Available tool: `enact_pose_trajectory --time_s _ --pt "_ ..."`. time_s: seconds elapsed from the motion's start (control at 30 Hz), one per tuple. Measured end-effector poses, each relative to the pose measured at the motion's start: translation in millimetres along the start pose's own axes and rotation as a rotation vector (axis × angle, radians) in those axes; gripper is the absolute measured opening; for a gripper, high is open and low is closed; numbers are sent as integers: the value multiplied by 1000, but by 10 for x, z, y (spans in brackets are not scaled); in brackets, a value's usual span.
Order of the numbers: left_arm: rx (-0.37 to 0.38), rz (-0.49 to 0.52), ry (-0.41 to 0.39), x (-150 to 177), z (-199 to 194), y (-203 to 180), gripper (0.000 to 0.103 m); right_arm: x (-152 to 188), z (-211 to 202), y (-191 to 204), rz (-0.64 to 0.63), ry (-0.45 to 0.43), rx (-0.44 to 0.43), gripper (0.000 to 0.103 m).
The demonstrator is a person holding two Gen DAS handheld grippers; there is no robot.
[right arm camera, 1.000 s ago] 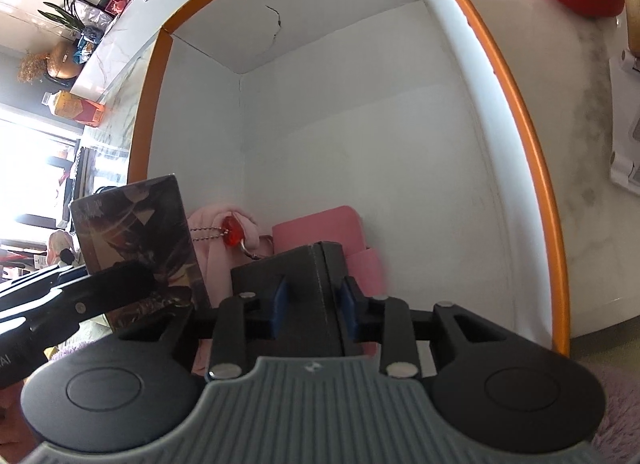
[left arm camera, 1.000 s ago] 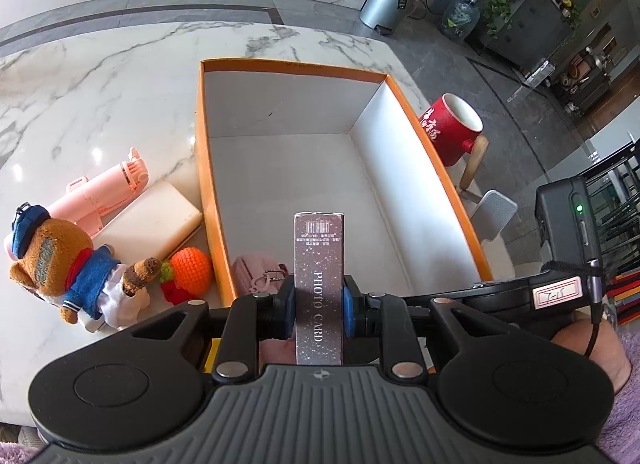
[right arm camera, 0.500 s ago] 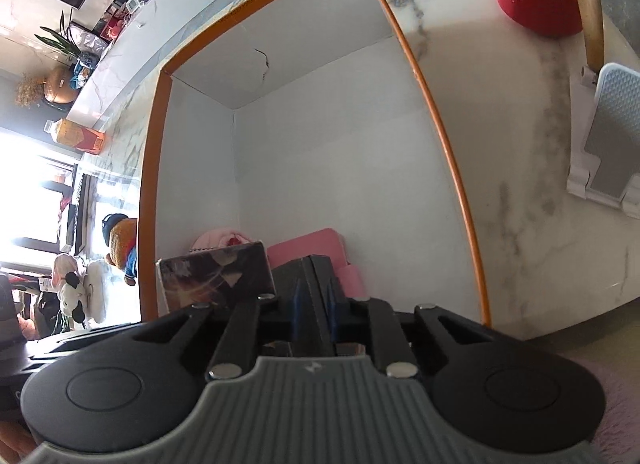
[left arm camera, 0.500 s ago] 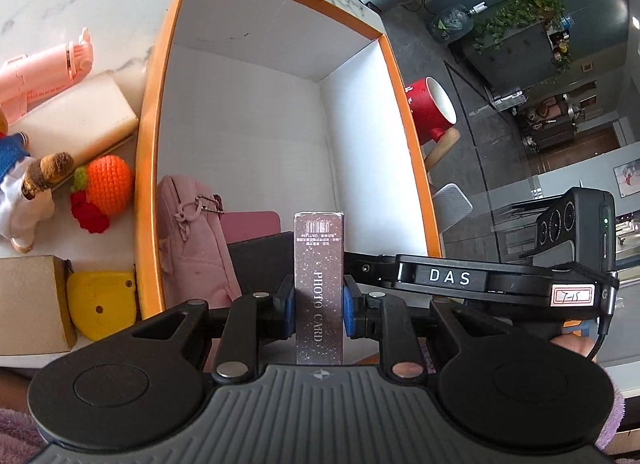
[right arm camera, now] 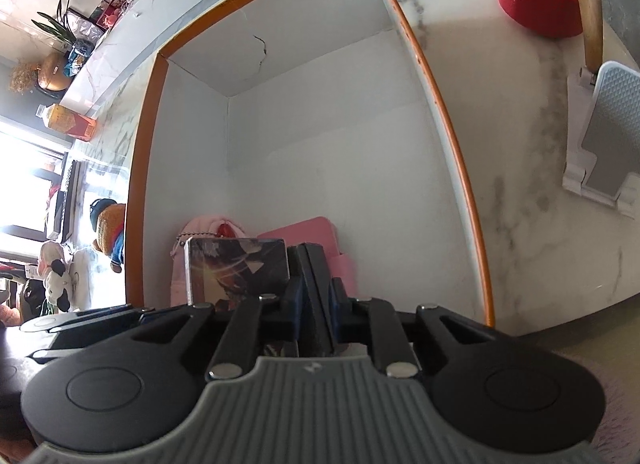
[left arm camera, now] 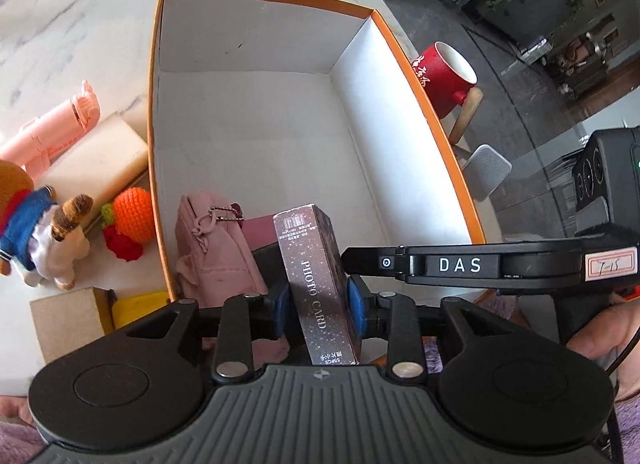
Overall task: Organize objects
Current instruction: 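Open right gripper to release the grey box while left lowers the PHOTO CARD box, then lay the PHOTO CARD box flat in the box and open left gripper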
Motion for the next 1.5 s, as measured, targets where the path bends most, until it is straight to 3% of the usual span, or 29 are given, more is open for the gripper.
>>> enact_pose_trajectory --time_s 0.03,0.1,0.13,0.17,0.2,0.3,0.37,0.4,0.47,0.7,0.77,0.83,1.03,1.2,1.5 --pt "-21 15 -6 1 -37 -21 50 4 -5 -1 6 -2 -3 17" --pt "-48 37 -10 31 -90 -21 50 4 -28 -2 13 -12 -13 20" --pt "-52 49 -8 49 -102 -26 47 -3 -42 -5 15 -15 -17 22" --pt "-57 59 -8 68 -105 -30 37 -7 -46 -8 18 -15 -19 22" --pt "-63 67 -3 77 -97 -27 32 -16 -48 -13 23 -15 -20 22" --pt "-75 87 -14 102 -91 -64 29 -13 -53 -5 33 -30 -5 22" --pt "-77 97 -16 102 -83 -85 14 1 -54 10 18 -38 26 21" --pt "-80 107 -8 99 -64 -99 12 11 -52 22 12 -43 40 21" --pt "-85 130 8 106 -7 -146 12 36 -45 69 -30 -54 78 11" --pt "-102 147 -6 133 -38 -147 12 68 -44 89 -88 -65 131 7" --pt "-129 152 -11 126 -76 -110 12 74 -106 154 -177 -142 222 6" --pt "-147 162 -9 122 -89 -95 12 74 -79 212 -248 -142 264 5" --pt "-166 199 -11 165 -126 -107 12 201 197 308 -346 -35 291 4" --pt "-176 199 -10 186 -128 -67 12 253 237 304 -298 26 244 0" --pt "-152 200 -46 218 -195 -61 12 273 201 262 -272 11 250 1"
Point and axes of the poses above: each gripper's, at about its wrist camera, not at the fingertips, and z roughly the way its jaws point, y to its left, x to its underside, the point moved 2 cm from there along z, roughly the way its jaws point, and after that the axes turned 10 degrees about z, right-handed, at the moved point
